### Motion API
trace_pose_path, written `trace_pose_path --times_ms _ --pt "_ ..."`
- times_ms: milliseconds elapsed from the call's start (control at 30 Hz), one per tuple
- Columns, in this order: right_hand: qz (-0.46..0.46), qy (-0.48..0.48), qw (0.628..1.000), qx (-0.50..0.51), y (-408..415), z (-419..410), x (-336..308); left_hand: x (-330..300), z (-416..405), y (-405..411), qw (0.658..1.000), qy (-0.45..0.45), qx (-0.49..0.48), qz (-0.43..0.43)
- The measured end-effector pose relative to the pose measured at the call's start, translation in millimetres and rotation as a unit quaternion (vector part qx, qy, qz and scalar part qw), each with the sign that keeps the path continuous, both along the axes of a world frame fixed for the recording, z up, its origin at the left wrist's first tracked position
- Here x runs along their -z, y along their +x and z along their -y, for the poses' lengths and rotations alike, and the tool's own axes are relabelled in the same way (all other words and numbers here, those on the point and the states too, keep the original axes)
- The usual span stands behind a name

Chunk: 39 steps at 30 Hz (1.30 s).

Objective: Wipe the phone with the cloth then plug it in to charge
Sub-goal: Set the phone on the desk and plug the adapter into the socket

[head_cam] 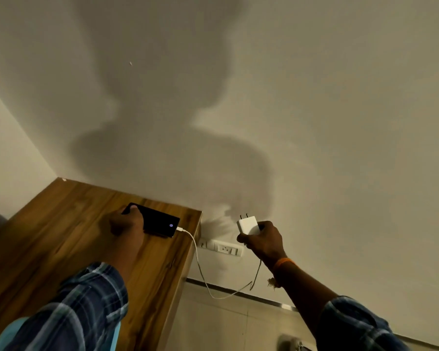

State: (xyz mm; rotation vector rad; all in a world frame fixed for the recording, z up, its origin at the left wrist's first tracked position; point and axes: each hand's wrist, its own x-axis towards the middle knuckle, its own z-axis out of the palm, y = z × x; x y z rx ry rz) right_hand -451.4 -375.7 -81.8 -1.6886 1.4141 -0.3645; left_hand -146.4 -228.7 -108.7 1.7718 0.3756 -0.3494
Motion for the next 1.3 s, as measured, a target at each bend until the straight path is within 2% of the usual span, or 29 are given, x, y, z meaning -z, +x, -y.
trace_pose_path --times_ms 133,233,433,533,633,700,767,833,933,1067,1300 --pt "-0.004 0.013 1.000 -0.006 4 -9 20 11 -1 0 0.999 0.042 0.023 0.013" --pt "0.000 0.016 1.000 -0.008 9 -12 27 13 0 3 0.991 0.114 0.064 0.039" --pt "-0.001 0.014 1.000 -0.014 18 -16 32 10 -13 17 0.939 0.285 0.187 0.032" --pt "0.000 0.009 1.000 -0.020 22 -20 28 4 -17 19 0.942 0.269 0.198 0.028" --pt "0.009 0.003 1.000 -0.025 26 -23 15 -14 -13 0 0.930 0.293 0.200 0.099" --pt "0.021 -0.001 0.999 -0.026 29 -25 0 -37 -8 -22 0.927 0.254 0.228 0.157" --pt "0.038 -0.011 0.999 -0.030 32 -24 -21 -59 4 -43 0.936 0.151 0.271 0.164" --pt "0.056 -0.023 0.998 -0.029 36 -23 -41 -78 20 -63 0.929 0.075 0.329 0.149" --pt "0.083 -0.033 0.996 -0.022 38 -23 -69 -103 43 -98 0.907 -0.048 0.416 0.051" --pt "0.125 -0.051 0.991 -0.009 34 -25 -91 -113 66 -140 0.866 -0.108 0.488 -0.006" --pt "0.124 -0.040 0.991 -0.015 10 -20 -71 -76 75 -181 0.868 -0.173 0.463 -0.050"
